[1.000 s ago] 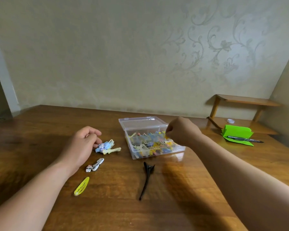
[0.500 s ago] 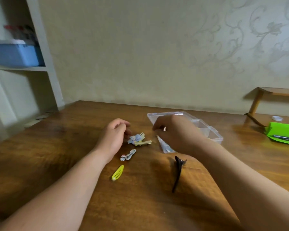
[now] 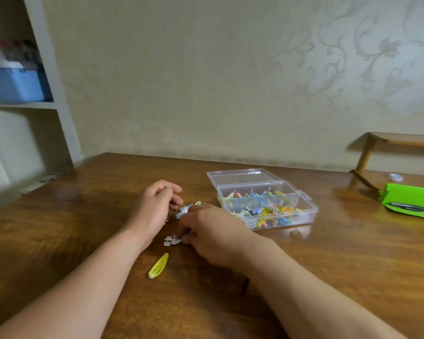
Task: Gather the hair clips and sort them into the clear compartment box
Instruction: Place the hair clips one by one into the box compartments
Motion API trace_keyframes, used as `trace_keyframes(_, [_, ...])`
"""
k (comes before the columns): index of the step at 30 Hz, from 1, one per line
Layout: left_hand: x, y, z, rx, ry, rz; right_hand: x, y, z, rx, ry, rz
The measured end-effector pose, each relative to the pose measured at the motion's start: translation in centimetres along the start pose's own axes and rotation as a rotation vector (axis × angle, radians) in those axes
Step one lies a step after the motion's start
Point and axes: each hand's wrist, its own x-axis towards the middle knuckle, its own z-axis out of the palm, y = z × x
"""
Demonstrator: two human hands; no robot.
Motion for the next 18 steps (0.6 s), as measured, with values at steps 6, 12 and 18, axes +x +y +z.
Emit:
trace_keyframes(6, [0.1,-0.3,0.0,0.010,-0.001,0.008,-0.1,0.5,-1.1,0.071,0.177,0.063])
trace_keyframes(12, [0.2,-0.3,0.1,0.066,0.000,-0.011,-2.3,7.2,-7.7,0.080,0.355,0.480])
trace_keyframes(18, [0.3,-0.4,0.4,0.079,0.000,0.009,-7.5,13.4,-9.7,-0.078,0.289,0.841])
